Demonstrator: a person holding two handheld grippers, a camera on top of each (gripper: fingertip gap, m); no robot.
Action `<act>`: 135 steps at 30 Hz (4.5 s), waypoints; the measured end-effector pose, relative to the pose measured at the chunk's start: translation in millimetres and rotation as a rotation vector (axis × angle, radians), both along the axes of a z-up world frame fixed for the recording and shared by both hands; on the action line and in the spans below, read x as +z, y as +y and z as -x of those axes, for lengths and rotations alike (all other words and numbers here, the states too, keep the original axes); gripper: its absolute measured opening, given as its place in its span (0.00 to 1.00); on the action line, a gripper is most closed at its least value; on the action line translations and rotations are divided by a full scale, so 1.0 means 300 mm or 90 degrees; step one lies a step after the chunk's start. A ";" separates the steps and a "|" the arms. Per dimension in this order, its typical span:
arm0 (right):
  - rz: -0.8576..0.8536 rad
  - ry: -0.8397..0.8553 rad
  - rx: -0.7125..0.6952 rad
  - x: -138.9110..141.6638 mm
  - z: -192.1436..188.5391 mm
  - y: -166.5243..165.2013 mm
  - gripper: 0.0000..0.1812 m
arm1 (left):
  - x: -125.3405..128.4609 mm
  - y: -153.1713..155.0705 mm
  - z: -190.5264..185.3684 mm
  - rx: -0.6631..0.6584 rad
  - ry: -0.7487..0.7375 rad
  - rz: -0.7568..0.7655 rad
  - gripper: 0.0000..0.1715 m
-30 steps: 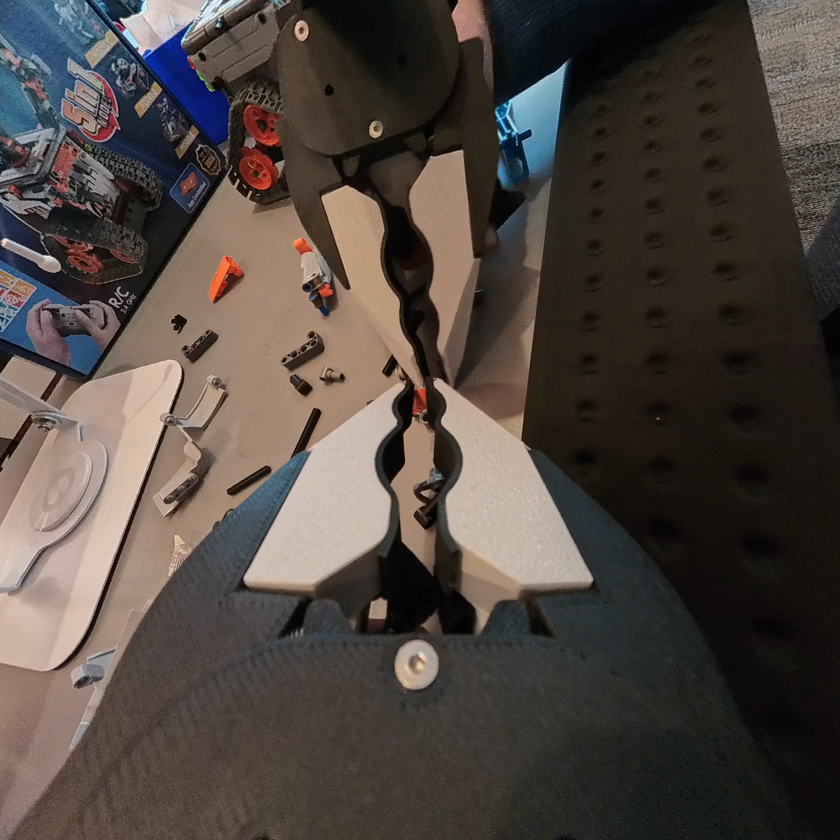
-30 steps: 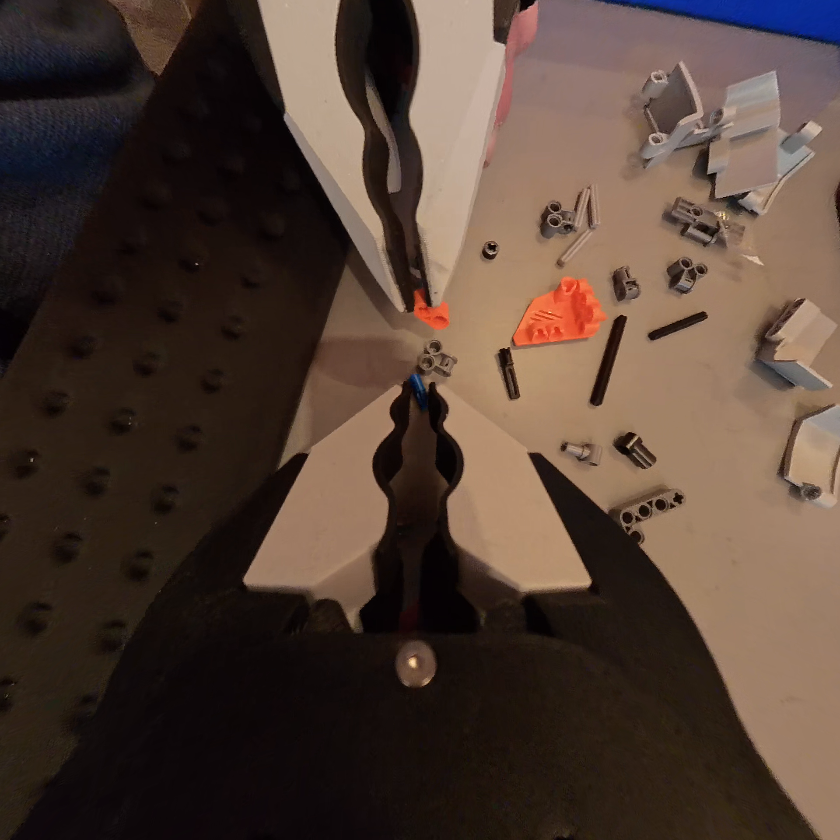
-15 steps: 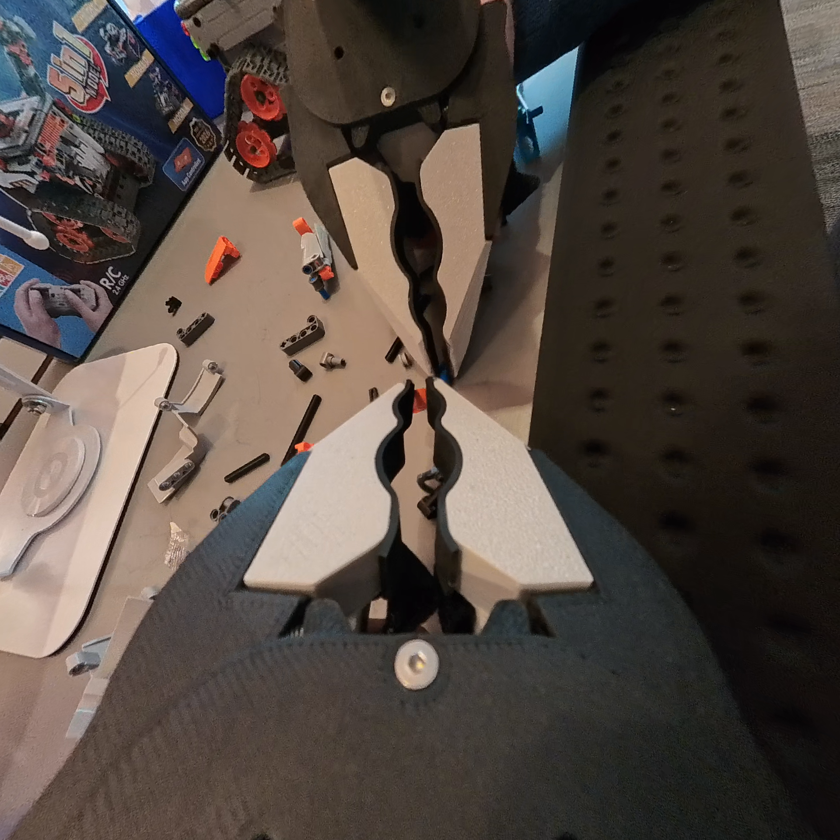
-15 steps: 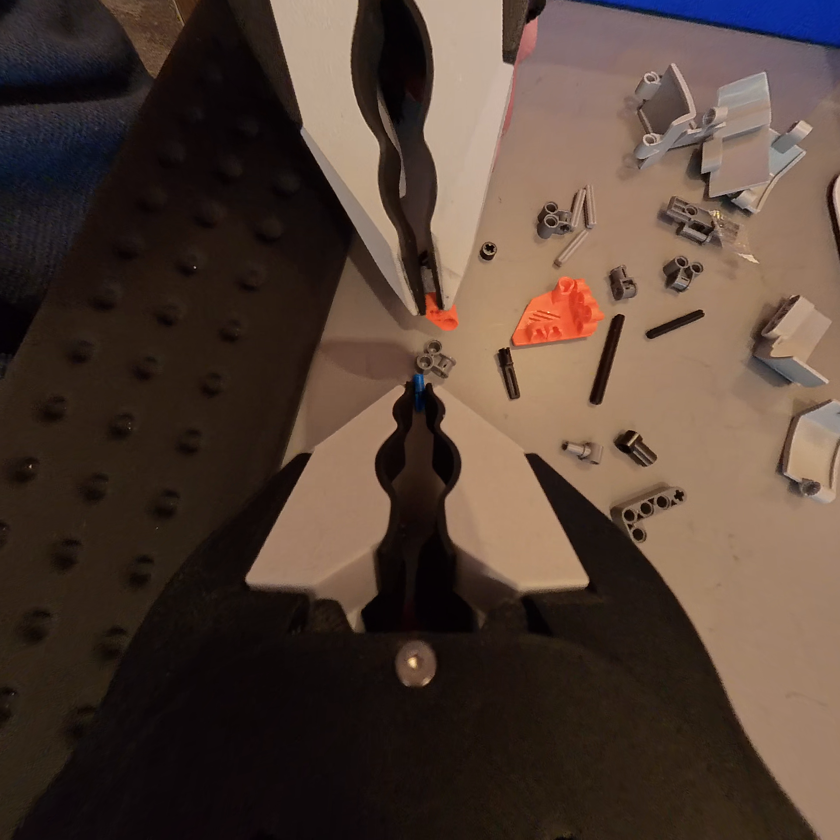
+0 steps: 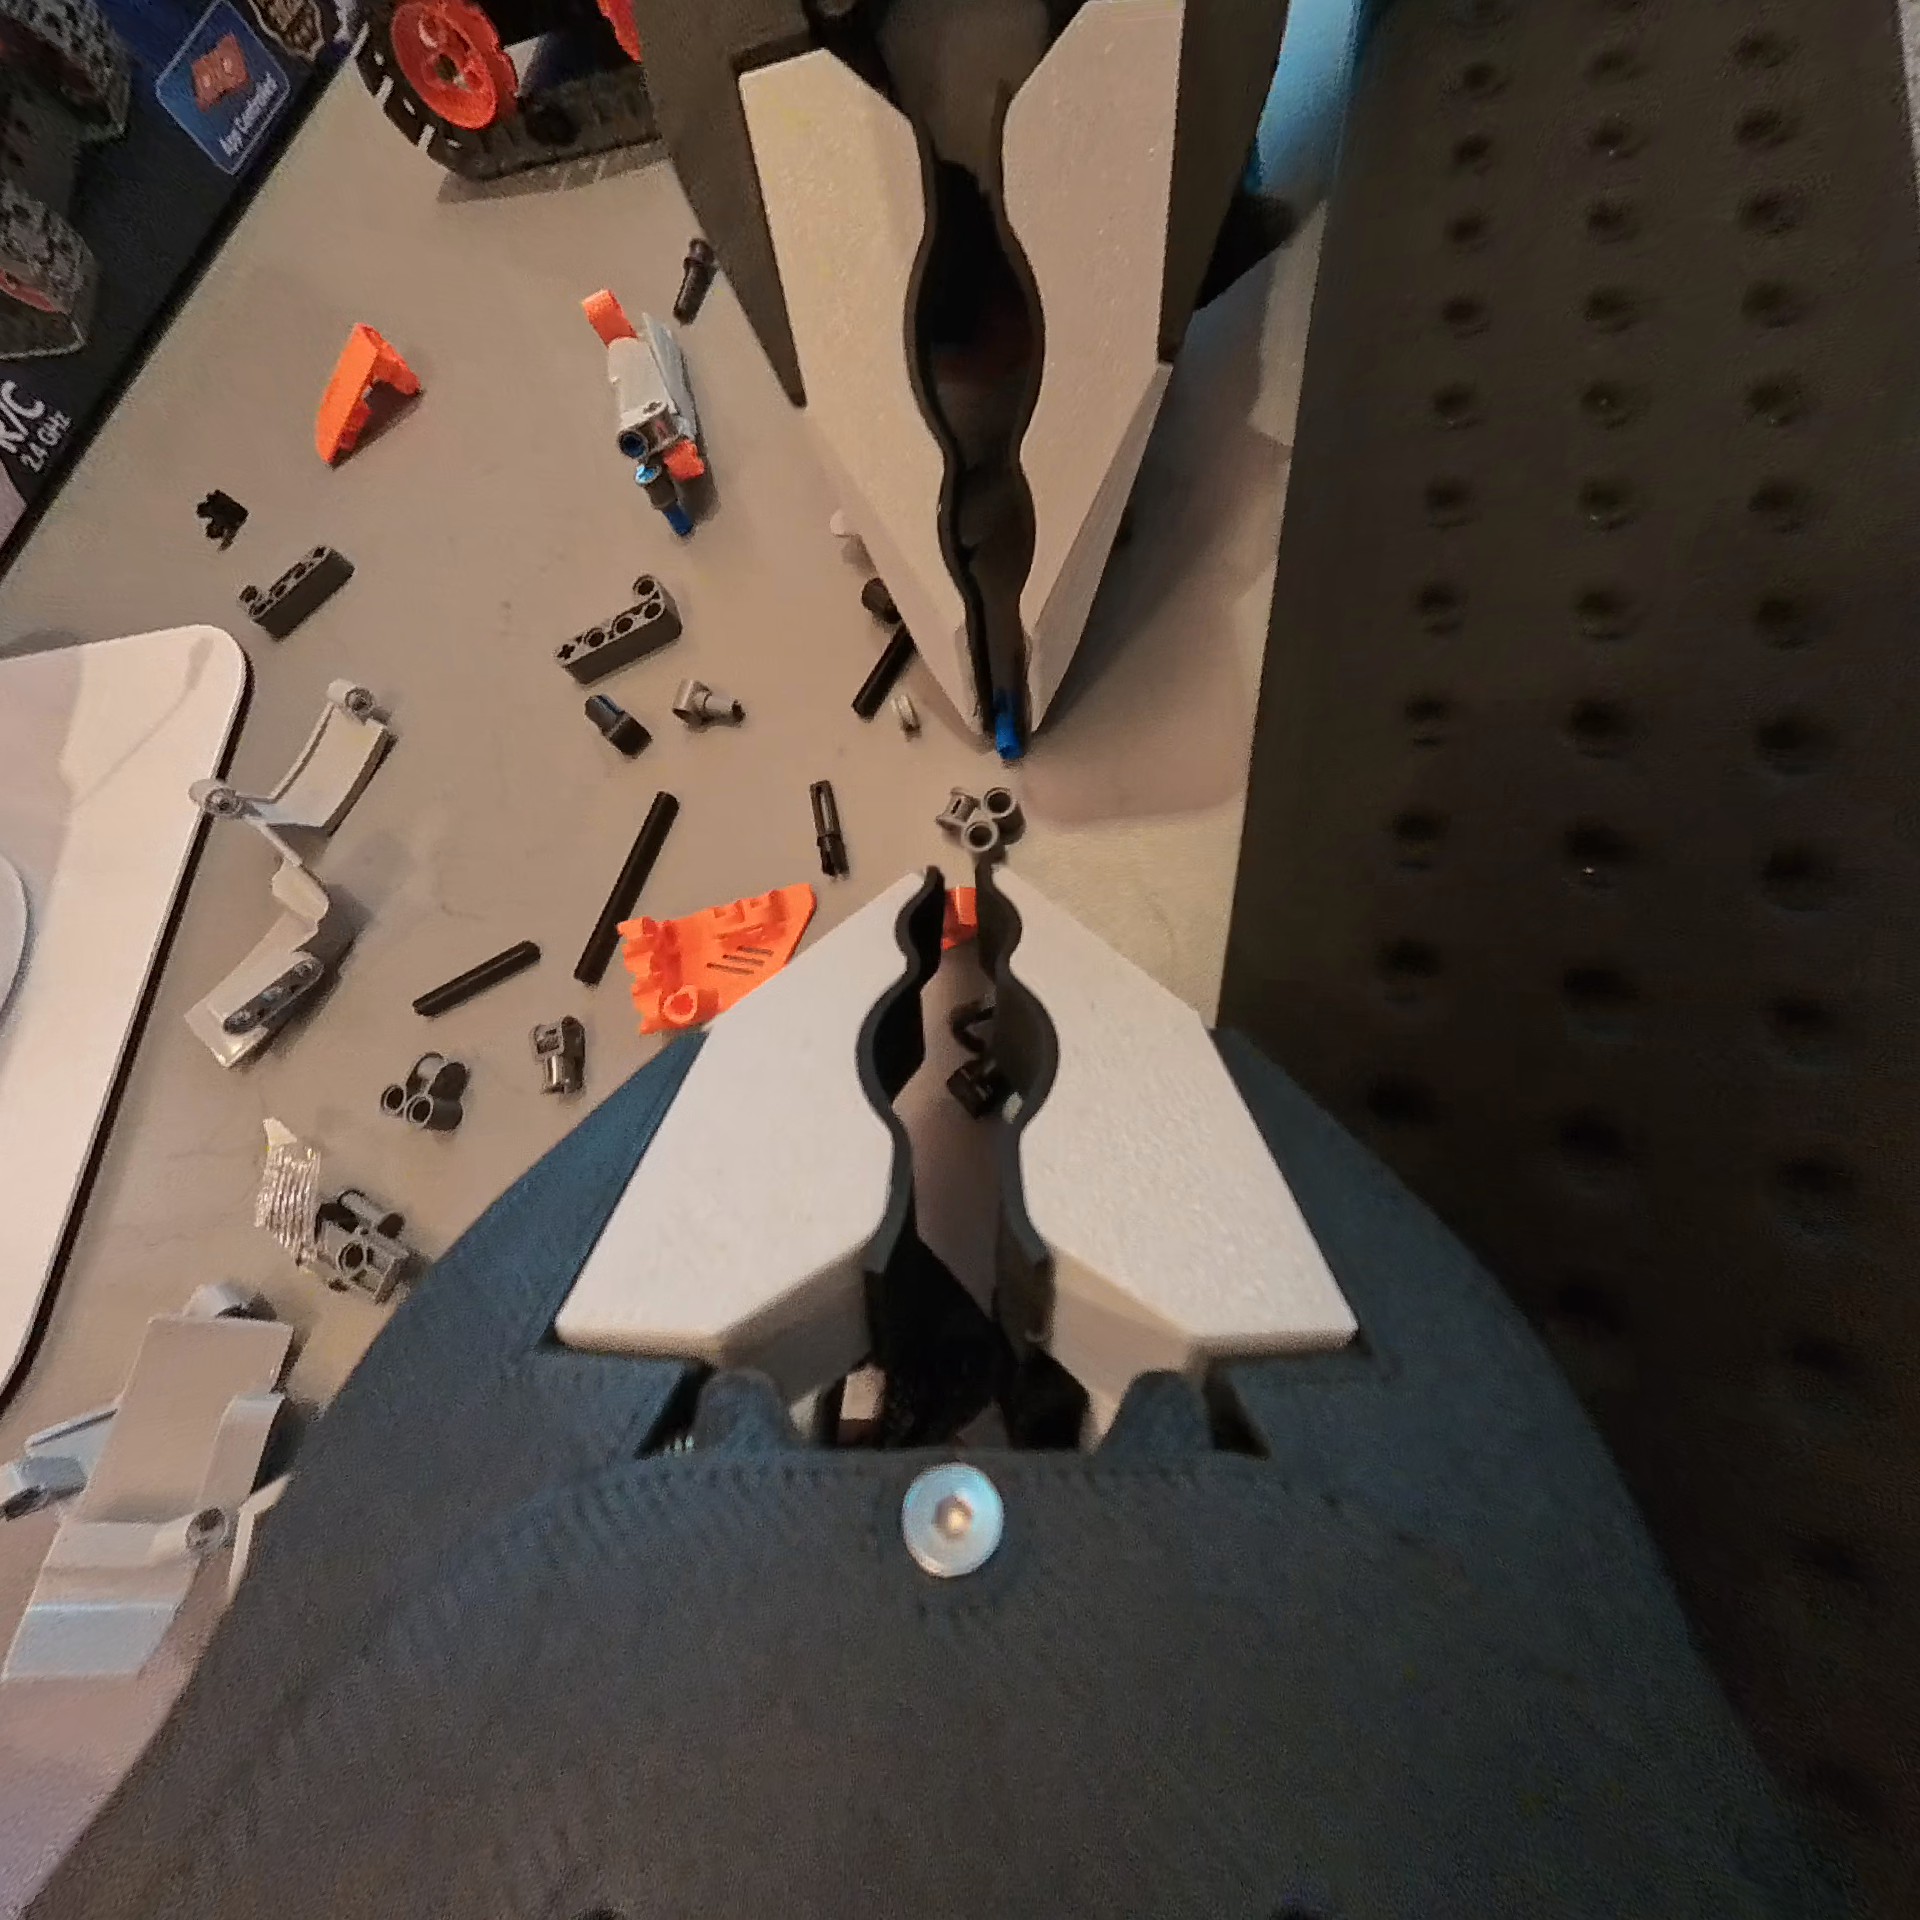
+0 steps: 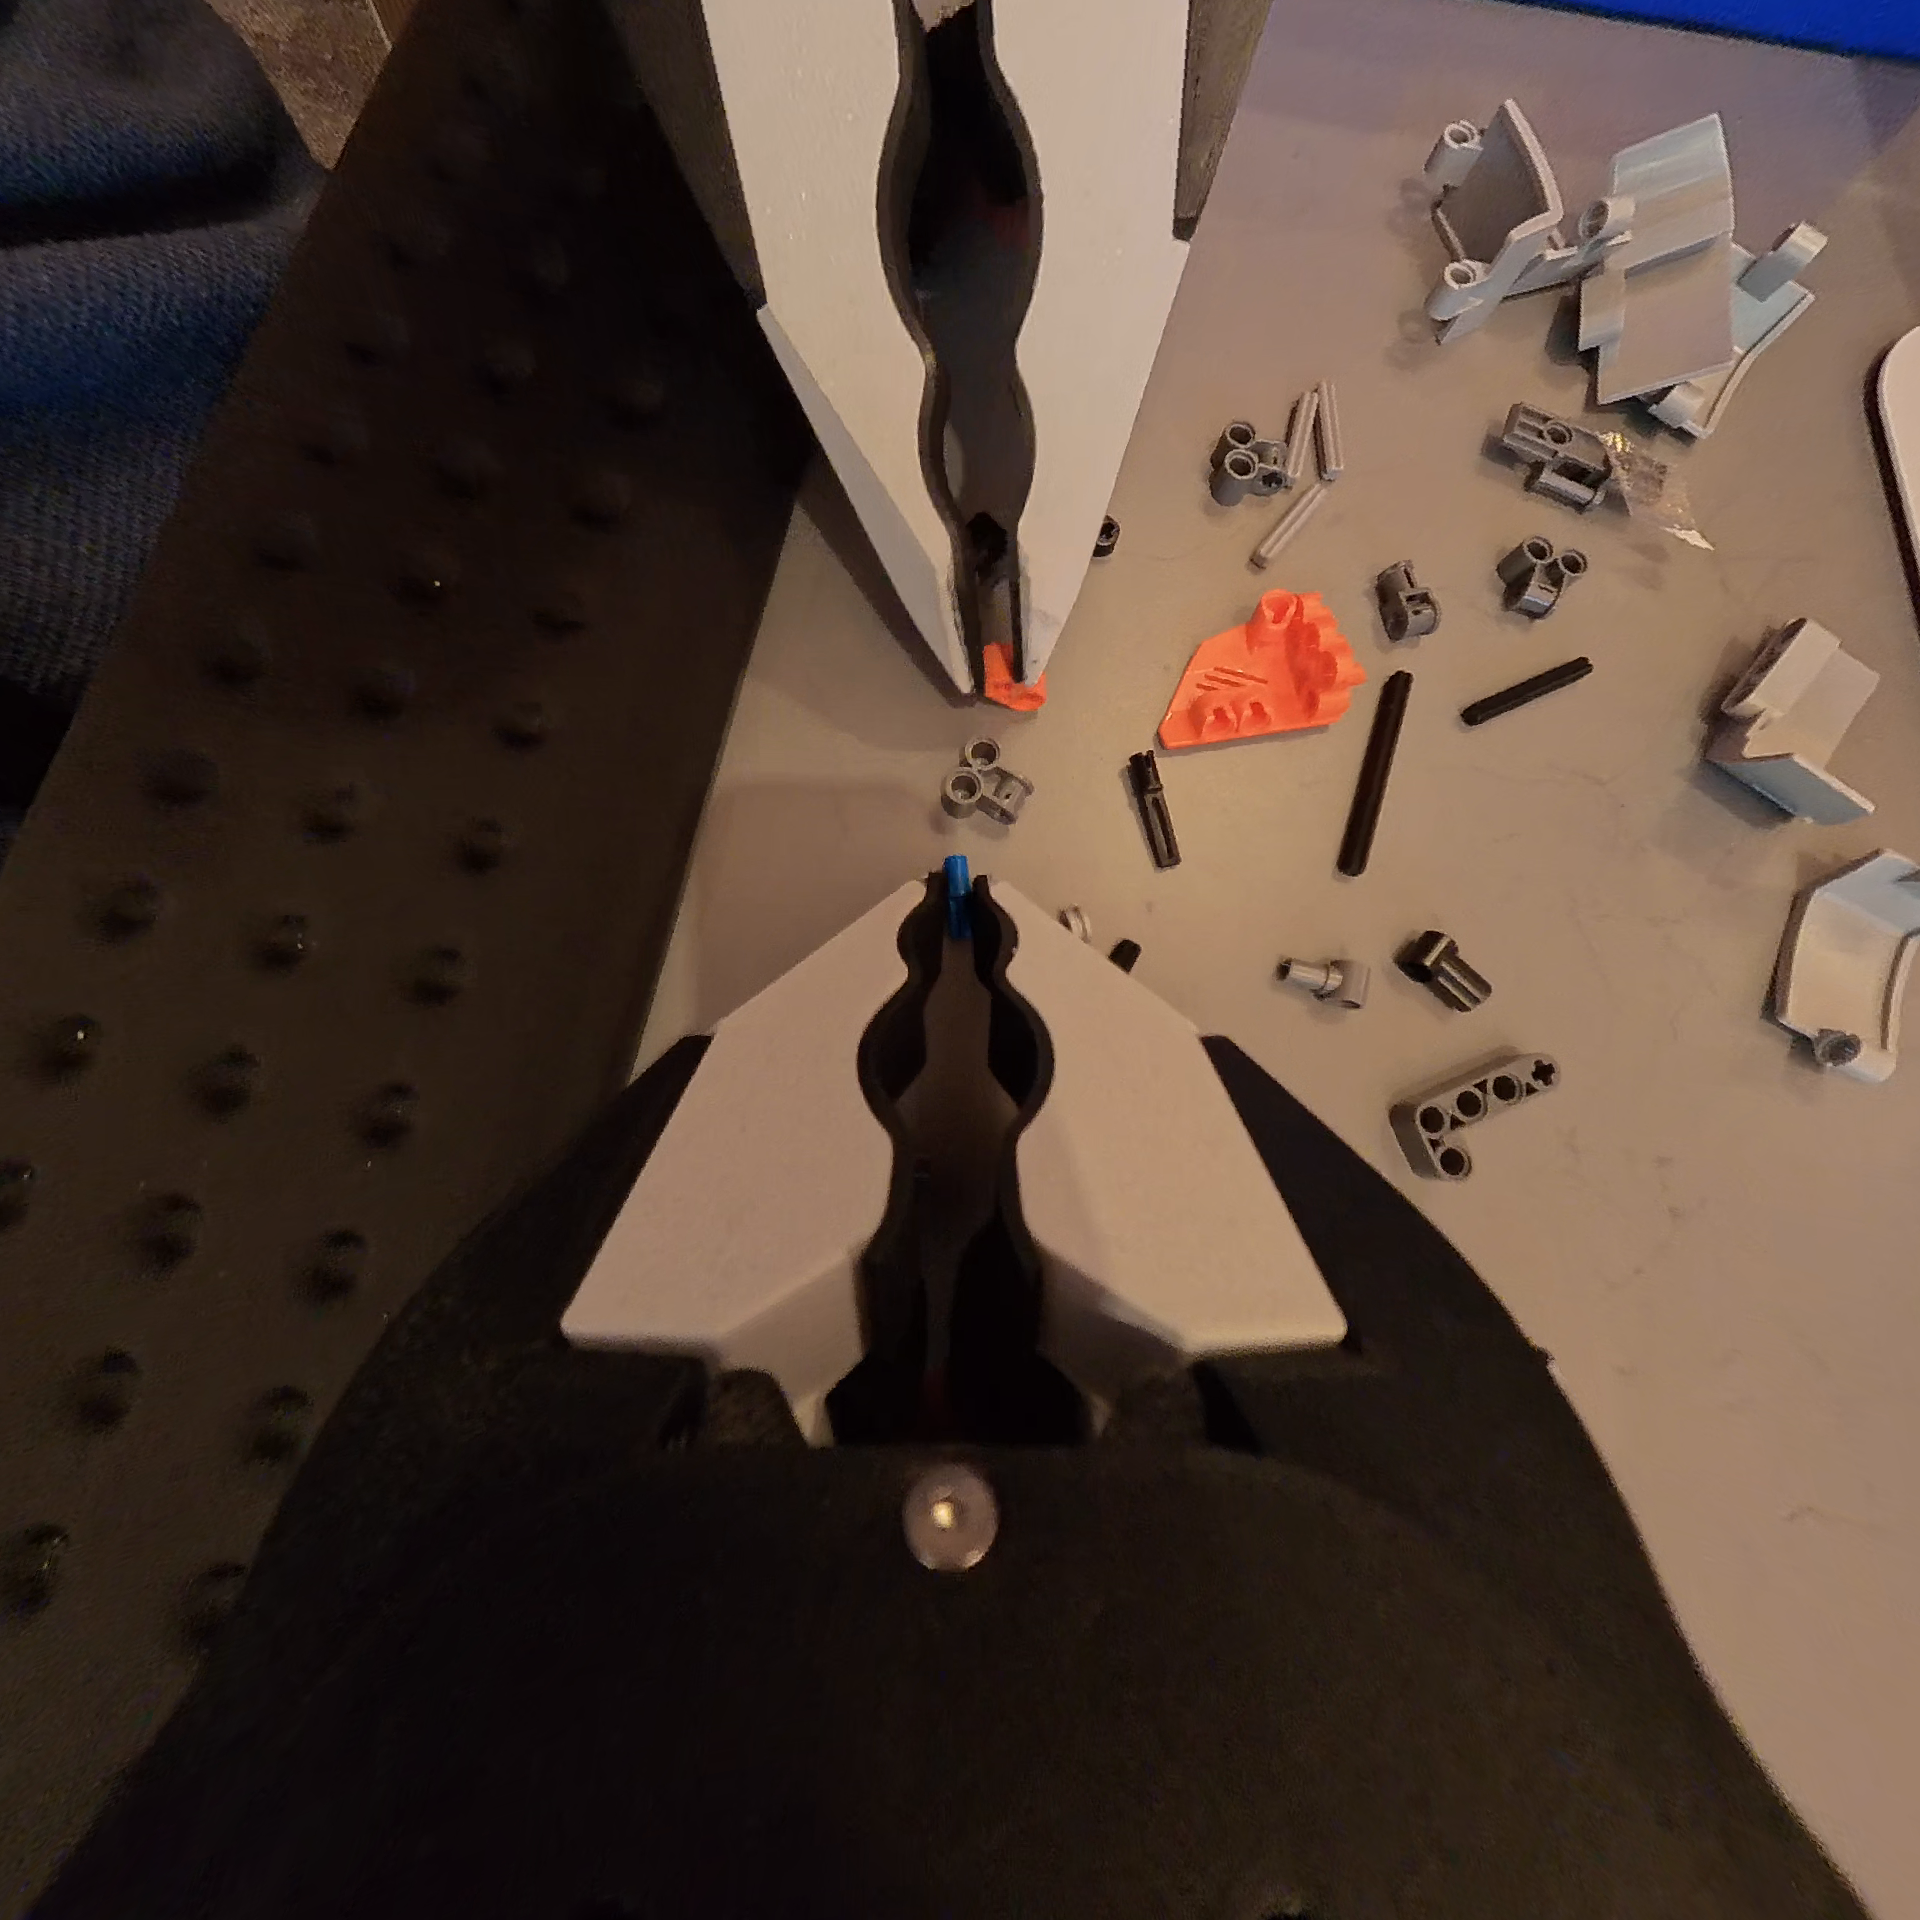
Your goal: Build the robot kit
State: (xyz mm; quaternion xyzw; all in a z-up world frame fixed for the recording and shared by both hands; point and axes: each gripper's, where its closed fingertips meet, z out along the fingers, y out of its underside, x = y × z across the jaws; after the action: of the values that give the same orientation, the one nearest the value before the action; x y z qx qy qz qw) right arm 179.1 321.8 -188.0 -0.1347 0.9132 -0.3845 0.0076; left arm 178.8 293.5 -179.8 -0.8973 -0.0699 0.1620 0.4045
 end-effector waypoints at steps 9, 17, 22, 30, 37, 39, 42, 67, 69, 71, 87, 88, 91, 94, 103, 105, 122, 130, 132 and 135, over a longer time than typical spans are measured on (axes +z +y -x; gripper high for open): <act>0.020 -0.012 -0.009 0.022 0.001 -0.011 0.01 | -0.002 -0.035 0.017 0.022 0.007 -0.001 0.03; 0.057 -0.020 -0.043 0.064 0.024 -0.056 0.01 | 0.027 -0.049 0.027 0.037 0.048 -0.008 0.07; 0.086 -0.074 -0.074 0.094 0.032 -0.084 0.01 | 0.059 -0.030 0.028 0.036 0.117 -0.011 0.09; 0.122 -0.198 -0.084 0.138 0.017 -0.096 0.01 | 0.110 0.033 0.021 -0.012 0.295 0.031 0.07; 0.142 -0.282 -0.079 0.167 0.003 -0.090 0.01 | 0.126 0.036 0.028 -0.015 0.346 0.043 0.02; 0.162 -0.293 -0.084 0.187 0.010 -0.092 0.03 | 0.143 0.033 0.029 -0.009 0.357 0.029 0.01; 0.172 -0.304 -0.081 0.199 0.008 -0.090 0.06 | 0.162 0.034 0.027 -0.005 0.367 0.011 0.01; 0.082 -0.134 -0.083 0.081 0.030 -0.098 0.01 | -0.001 -0.034 0.027 0.085 -0.009 0.069 0.16; 0.081 -0.135 -0.082 0.078 0.027 -0.100 0.01 | -0.025 -0.045 0.022 0.098 -0.051 0.089 0.13; 0.077 -0.131 -0.079 0.073 0.025 -0.099 0.01 | -0.029 -0.055 0.033 0.121 -0.060 0.104 0.10; 0.046 -0.119 -0.081 0.048 0.028 -0.091 0.01 | -0.030 -0.033 0.039 0.112 -0.070 0.089 0.10; 0.046 -0.121 -0.081 0.047 0.027 -0.092 0.01 | -0.032 -0.027 0.035 0.105 -0.078 0.086 0.08; 0.043 -0.120 -0.080 0.043 0.027 -0.091 0.01 | -0.034 -0.020 0.036 0.097 -0.088 0.084 0.08; 0.043 -0.121 -0.083 0.042 0.032 -0.090 0.01 | -0.033 -0.017 0.037 0.090 -0.088 0.082 0.08; 0.057 -0.114 -0.091 0.045 0.046 -0.087 0.01 | 0.011 0.007 0.038 0.058 0.036 0.035 0.08; 0.062 -0.120 -0.087 0.049 0.041 -0.090 0.01 | 0.016 0.007 0.033 0.049 0.061 0.028 0.08; 0.149 -0.130 -0.045 0.122 0.023 -0.092 0.00 | 0.085 0.012 0.023 0.044 0.160 -0.038 0.08; 0.112 -0.111 -0.009 0.098 -0.002 -0.078 0.01 | 0.070 0.025 -0.003 0.012 0.196 -0.008 0.07; 0.103 -0.099 0.001 0.093 -0.007 -0.074 0.00 | 0.065 0.028 -0.009 0.005 0.198 -0.002 0.07; 0.088 -0.085 0.017 0.081 -0.016 -0.070 0.00 | 0.056 0.032 -0.018 -0.007 0.197 0.006 0.07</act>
State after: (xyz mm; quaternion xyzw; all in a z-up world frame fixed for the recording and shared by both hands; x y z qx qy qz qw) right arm 183.9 300.9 -163.8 -0.1208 0.8800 -0.4549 0.0641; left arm 184.1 303.2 -163.0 -0.8639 -0.0008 0.2965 0.4072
